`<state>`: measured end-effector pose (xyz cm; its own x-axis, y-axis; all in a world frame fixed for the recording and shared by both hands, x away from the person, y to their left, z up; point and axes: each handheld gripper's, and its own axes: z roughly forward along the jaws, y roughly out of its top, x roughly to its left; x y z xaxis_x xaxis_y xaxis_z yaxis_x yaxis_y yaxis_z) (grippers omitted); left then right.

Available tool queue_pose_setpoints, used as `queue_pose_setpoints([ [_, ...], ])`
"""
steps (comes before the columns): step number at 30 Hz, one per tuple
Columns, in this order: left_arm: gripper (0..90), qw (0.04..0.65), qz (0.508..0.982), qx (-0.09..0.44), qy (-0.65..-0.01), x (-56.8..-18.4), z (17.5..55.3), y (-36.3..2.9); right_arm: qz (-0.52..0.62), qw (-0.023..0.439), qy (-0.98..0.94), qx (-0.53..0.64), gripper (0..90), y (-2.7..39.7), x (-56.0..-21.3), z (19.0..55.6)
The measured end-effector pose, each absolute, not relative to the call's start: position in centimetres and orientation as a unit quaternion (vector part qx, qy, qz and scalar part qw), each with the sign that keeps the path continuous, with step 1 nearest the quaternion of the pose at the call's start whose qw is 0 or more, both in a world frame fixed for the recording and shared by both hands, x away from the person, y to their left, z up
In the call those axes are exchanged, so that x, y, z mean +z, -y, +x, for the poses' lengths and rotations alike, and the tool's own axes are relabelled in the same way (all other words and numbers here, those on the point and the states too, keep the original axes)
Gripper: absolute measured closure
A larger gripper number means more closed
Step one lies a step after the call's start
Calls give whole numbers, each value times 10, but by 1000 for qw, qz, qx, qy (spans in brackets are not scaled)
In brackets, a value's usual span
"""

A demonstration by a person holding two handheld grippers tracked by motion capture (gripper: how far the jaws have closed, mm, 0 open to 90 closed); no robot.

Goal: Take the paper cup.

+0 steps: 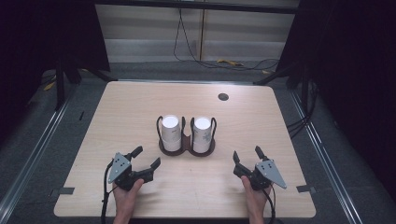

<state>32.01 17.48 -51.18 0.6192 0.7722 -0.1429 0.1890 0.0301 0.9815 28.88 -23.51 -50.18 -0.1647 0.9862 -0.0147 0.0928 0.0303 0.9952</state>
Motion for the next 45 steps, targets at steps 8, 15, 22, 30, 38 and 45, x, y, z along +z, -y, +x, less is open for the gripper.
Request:
queue_pose_setpoints([
  [8, 160, 614, 658, 239, -365, -512, 320, -174, 472, 430, -572, 515, 164, 237, -502, 289],
  [15, 160, 614, 660, 238, -362, -512, 320, -174, 478, 434, -576, 502, 164, 235, -501, 291],
  [22, 160, 613, 662, 238, -360, -511, 320, -174, 483, 417, -578, 509, 170, 236, -501, 292],
  [30, 160, 612, 665, 242, -354, -511, 320, -173, 472, 367, -602, 530, 201, 232, -496, 293],
  [38, 160, 609, 669, 240, -353, -511, 320, -172, 468, 328, -614, 544, 184, 224, -496, 296],
  [45, 160, 608, 672, 241, -349, -511, 320, -172, 452, 290, -637, 553, 199, 214, -491, 299],
])
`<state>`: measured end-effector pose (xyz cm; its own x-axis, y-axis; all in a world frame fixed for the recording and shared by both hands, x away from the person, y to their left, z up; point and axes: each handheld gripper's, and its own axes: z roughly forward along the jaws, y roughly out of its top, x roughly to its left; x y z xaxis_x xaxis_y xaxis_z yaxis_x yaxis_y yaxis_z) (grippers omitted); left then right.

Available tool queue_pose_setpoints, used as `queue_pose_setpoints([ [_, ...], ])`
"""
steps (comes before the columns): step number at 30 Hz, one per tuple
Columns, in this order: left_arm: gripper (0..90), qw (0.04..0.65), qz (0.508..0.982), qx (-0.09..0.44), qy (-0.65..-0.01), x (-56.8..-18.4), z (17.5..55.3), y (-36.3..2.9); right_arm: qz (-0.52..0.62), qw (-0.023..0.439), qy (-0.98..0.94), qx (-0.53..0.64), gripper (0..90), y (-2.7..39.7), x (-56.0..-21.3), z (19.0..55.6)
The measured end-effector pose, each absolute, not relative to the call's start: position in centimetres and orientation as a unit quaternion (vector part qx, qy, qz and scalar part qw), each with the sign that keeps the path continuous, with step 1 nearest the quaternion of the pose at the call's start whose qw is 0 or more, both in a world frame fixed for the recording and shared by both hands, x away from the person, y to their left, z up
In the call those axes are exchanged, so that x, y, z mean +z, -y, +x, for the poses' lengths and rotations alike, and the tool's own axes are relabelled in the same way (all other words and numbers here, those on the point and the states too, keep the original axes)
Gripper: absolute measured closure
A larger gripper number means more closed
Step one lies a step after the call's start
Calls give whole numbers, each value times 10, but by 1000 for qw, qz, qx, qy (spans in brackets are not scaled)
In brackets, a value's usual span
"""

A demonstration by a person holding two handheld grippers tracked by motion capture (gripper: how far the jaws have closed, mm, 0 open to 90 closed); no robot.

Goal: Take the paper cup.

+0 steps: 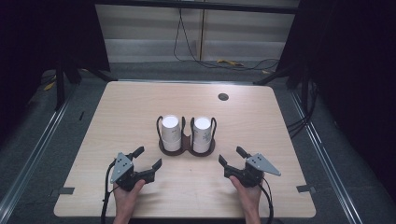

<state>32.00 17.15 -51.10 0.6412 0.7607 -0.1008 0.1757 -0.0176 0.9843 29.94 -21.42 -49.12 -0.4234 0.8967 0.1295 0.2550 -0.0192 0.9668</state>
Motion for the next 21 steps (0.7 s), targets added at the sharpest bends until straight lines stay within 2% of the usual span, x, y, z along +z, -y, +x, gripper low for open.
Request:
queue_pose_setpoints([
  [2, 160, 608, 672, 240, -348, -511, 320, -172, 448, 285, -641, 555, 210, 213, -490, 300],
  [4, 160, 609, 672, 240, -348, -511, 320, -171, 431, 265, -652, 565, 257, 208, -487, 303],
  [8, 161, 609, 673, 239, -346, -511, 320, -172, 410, 245, -670, 568, 264, 202, -483, 306],
  [11, 161, 611, 672, 238, -345, -511, 319, -172, 400, 239, -678, 568, 272, 198, -481, 307],
  [16, 161, 613, 671, 236, -345, -511, 319, -171, 384, 224, -693, 567, 341, 193, -475, 310],
  [21, 161, 609, 674, 238, -343, -511, 320, -171, 366, 212, -706, 568, 358, 190, -467, 311],
])
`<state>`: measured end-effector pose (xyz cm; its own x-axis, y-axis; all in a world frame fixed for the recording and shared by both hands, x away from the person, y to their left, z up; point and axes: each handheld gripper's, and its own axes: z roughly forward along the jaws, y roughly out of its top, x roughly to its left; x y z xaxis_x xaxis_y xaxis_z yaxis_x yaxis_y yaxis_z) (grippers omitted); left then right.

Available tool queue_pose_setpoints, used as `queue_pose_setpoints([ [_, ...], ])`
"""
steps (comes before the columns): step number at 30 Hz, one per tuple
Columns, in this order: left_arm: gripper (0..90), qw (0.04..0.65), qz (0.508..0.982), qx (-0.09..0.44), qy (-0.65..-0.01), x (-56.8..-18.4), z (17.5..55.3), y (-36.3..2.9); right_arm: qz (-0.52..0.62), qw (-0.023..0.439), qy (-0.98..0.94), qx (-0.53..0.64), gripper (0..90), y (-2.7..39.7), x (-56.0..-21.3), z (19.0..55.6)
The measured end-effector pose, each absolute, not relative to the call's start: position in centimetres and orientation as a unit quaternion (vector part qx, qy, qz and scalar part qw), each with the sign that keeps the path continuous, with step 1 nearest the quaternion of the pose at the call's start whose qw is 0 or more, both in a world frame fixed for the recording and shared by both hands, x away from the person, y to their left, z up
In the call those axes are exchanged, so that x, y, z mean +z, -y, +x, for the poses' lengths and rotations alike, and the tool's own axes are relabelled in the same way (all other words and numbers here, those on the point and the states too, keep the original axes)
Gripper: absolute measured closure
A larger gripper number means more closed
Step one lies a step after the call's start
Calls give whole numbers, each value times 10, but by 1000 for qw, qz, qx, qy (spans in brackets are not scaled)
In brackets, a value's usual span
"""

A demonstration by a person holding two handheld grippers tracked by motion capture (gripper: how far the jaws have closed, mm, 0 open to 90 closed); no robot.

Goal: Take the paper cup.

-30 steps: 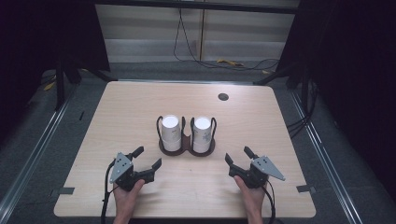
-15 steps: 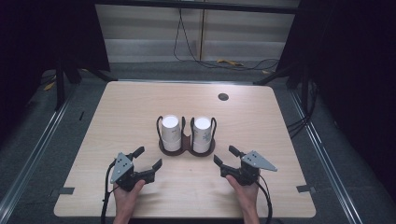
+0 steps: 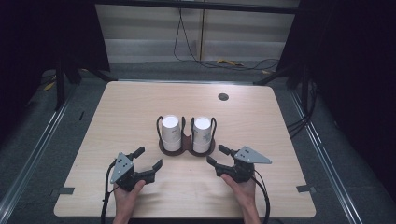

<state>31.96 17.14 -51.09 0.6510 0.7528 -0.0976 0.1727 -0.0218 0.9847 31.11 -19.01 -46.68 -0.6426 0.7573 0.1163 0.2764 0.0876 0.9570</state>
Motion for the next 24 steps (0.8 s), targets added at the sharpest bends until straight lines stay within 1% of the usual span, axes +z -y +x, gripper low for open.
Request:
queue_pose_setpoints([
  [1, 160, 610, 673, 237, -343, -511, 320, -172, 360, 204, -710, 570, 362, 189, -463, 312],
  [6, 160, 610, 674, 239, -343, -511, 319, -171, 345, 198, -715, 575, 374, 182, -457, 314],
  [7, 160, 610, 673, 238, -343, -511, 319, -171, 338, 188, -718, 578, 378, 176, -456, 316],
  [14, 160, 611, 673, 238, -342, -511, 319, -171, 317, 174, -724, 587, 383, 161, -447, 317],
  [16, 160, 611, 674, 237, -342, -511, 319, -171, 313, 162, -724, 593, 383, 157, -446, 318],
  [24, 160, 607, 680, 239, -335, -511, 320, -172, 288, 148, -736, 595, 405, 142, -433, 328],
])
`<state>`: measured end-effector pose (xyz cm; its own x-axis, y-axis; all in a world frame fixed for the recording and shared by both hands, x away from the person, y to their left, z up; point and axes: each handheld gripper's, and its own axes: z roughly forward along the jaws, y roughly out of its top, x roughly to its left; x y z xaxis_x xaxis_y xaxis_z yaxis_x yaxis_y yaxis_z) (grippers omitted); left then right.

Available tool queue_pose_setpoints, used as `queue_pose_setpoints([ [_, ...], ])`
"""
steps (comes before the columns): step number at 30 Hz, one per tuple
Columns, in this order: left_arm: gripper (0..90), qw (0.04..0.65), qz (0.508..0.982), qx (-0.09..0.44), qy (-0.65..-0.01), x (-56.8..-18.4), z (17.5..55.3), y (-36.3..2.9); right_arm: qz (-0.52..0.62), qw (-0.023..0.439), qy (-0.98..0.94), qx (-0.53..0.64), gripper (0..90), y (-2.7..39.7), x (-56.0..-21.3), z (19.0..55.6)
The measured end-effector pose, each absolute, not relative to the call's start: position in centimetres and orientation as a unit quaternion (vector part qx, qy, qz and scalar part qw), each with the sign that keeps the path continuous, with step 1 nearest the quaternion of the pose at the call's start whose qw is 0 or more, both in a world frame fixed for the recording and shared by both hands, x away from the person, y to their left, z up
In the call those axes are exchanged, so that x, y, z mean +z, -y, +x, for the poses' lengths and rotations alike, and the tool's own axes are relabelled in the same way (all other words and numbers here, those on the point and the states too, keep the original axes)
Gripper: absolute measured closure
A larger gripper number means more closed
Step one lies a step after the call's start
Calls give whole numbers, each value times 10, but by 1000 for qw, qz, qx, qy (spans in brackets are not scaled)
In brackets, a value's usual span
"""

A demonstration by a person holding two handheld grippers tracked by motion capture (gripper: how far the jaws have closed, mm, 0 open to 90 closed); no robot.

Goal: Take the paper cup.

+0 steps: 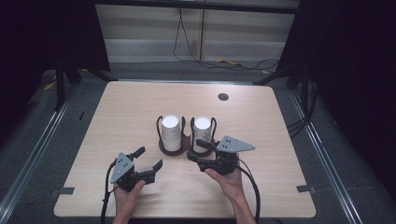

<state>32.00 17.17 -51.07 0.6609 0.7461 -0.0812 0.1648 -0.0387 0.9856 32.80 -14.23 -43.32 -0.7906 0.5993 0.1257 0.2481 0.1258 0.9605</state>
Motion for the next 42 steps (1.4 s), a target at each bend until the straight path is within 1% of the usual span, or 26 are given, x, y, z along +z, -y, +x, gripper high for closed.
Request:
queue_pose_setpoints([
  [4, 160, 608, 680, 238, -333, -511, 320, -172, 283, 133, -740, 595, 399, 136, -428, 335],
  [7, 160, 608, 682, 238, -330, -511, 320, -171, 285, 134, -750, 581, 401, 133, -422, 342],
  [9, 160, 611, 676, 233, -340, -511, 319, -170, 282, 128, -752, 582, 391, 131, -417, 346],
  [15, 161, 608, 680, 238, -333, -511, 320, -172, 264, 136, -770, 564, 366, 120, -401, 360],
  [17, 161, 609, 679, 237, -334, -511, 320, -172, 261, 137, -775, 559, 364, 118, -399, 362],
  [18, 161, 612, 673, 234, -343, -511, 319, -171, 254, 134, -783, 553, 364, 114, -396, 369],
  [22, 161, 611, 676, 234, -338, -511, 320, -172, 247, 130, -791, 544, 363, 111, -392, 380],
  [31, 161, 611, 674, 234, -342, -511, 319, -171, 230, 130, -812, 521, 325, 103, -375, 395],
  [42, 161, 609, 676, 237, -341, -511, 319, -171, 213, 122, -842, 480, 331, 86, -364, 422],
])
